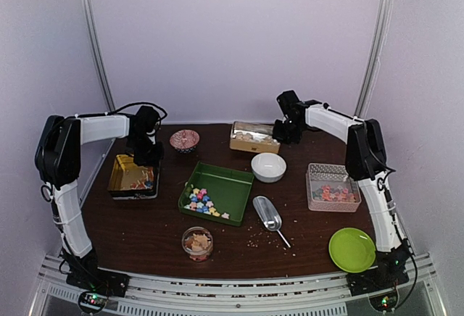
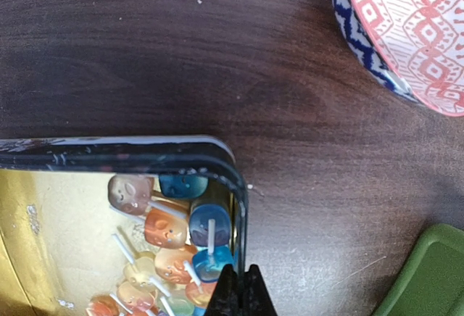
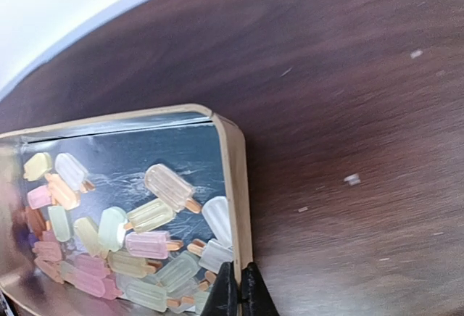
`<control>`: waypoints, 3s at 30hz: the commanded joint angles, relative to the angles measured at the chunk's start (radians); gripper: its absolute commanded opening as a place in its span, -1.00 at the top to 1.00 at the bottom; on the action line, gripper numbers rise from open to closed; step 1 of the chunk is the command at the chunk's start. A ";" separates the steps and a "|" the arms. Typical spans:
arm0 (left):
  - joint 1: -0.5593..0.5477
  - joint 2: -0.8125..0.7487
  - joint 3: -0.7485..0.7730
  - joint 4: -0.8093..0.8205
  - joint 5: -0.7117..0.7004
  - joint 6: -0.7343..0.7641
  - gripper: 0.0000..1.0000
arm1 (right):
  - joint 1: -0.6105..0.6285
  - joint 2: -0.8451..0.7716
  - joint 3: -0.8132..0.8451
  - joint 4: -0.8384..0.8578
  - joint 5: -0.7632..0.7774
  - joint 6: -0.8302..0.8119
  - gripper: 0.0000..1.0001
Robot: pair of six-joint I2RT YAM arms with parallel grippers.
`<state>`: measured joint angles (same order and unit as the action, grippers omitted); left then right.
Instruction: Pack the candies
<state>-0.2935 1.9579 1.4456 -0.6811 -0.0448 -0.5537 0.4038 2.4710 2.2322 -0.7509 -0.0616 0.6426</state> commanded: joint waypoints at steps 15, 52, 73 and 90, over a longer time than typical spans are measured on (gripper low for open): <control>0.000 -0.037 -0.010 0.037 0.001 -0.004 1.00 | -0.111 -0.310 -0.335 0.105 0.149 -0.054 1.00; -0.131 -0.382 -0.231 0.064 0.011 0.046 -0.57 | -0.072 -0.619 -0.642 0.189 0.091 -0.021 0.06; -0.482 -0.802 -0.741 0.243 0.040 -0.080 -0.46 | 0.544 -1.234 -1.558 0.637 0.146 -0.040 0.16; -0.649 -0.795 -0.829 0.243 0.145 -0.091 0.04 | 0.658 -1.183 -1.604 0.666 0.125 0.006 0.20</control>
<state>-0.9173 1.1576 0.6220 -0.4358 0.0864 -0.6460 1.0416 1.2644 0.6346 -0.1291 0.0467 0.6254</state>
